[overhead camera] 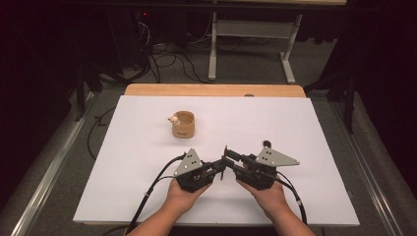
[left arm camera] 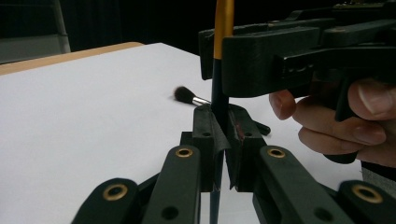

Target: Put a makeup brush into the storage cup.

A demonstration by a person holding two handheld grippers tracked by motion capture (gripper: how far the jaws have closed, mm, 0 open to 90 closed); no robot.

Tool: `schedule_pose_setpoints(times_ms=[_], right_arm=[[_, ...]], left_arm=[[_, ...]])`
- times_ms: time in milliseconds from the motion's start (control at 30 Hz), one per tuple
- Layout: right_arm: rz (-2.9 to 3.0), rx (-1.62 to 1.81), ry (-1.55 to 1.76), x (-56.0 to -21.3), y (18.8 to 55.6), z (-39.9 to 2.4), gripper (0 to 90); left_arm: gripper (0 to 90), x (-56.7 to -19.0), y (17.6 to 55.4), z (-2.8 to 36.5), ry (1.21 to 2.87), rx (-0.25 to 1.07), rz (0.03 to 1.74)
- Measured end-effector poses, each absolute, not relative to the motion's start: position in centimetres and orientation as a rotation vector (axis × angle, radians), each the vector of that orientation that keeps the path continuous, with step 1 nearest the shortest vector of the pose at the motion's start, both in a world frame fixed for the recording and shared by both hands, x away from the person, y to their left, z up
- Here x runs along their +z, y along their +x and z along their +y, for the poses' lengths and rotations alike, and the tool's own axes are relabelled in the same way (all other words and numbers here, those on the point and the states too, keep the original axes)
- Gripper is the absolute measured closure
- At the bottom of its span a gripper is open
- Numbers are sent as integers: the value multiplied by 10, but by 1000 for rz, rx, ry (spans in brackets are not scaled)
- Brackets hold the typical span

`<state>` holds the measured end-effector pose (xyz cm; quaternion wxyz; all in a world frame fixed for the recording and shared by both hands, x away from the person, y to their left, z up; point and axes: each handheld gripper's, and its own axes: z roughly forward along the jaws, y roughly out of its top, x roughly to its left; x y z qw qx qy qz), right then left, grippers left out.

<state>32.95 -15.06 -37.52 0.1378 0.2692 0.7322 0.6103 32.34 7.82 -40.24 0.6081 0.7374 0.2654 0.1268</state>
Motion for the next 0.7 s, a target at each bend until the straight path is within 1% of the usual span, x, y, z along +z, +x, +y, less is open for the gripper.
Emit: schedule_pose_setpoints(times_ms=[233,700], right_arm=[[2120,1768,787,-374,330,-153,654],[2084,1749,782,-370,331,-162,623]], left_arm=[[834,-402,325,82,1697,299,634],[834,-398,330,101,1669,348,675]])
